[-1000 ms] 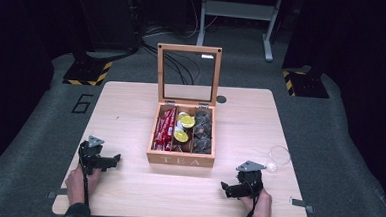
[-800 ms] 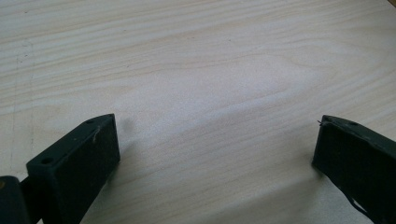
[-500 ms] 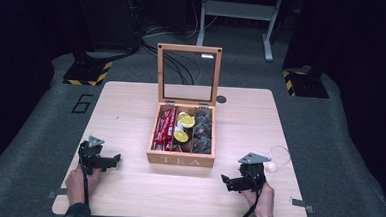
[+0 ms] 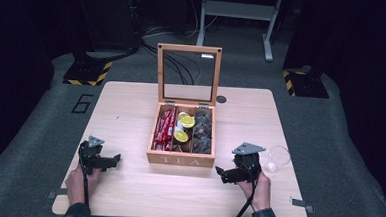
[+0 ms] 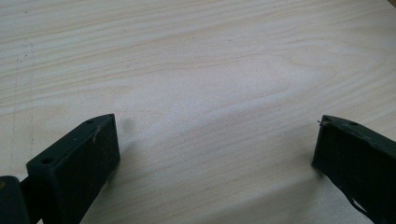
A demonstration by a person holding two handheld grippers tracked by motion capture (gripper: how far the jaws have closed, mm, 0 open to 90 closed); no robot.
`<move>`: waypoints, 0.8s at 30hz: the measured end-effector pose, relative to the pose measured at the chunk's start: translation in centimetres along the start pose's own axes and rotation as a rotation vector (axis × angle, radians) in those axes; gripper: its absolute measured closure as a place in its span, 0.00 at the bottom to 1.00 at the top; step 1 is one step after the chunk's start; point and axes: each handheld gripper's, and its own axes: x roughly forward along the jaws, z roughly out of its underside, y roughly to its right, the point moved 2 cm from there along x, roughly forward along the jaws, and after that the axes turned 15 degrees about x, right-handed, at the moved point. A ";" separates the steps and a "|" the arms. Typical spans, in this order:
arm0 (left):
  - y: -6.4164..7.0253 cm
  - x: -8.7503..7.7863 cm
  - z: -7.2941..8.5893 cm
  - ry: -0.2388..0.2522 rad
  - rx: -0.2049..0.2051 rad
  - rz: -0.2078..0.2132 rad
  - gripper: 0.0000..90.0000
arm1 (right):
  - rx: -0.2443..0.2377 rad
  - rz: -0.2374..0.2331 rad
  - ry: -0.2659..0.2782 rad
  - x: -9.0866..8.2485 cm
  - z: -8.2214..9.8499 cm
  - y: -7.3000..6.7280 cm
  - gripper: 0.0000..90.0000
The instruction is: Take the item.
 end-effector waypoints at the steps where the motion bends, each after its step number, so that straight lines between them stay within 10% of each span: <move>1: 0.0 0.0 0.0 0.000 0.000 0.000 0.00 | 0.000 0.000 0.000 0.0 0.0 0.0 0.00; 24: 0.0 0.0 0.0 0.000 0.000 0.000 0.00 | -0.074 -0.047 -0.039 1.7 -5.6 -2.5 0.00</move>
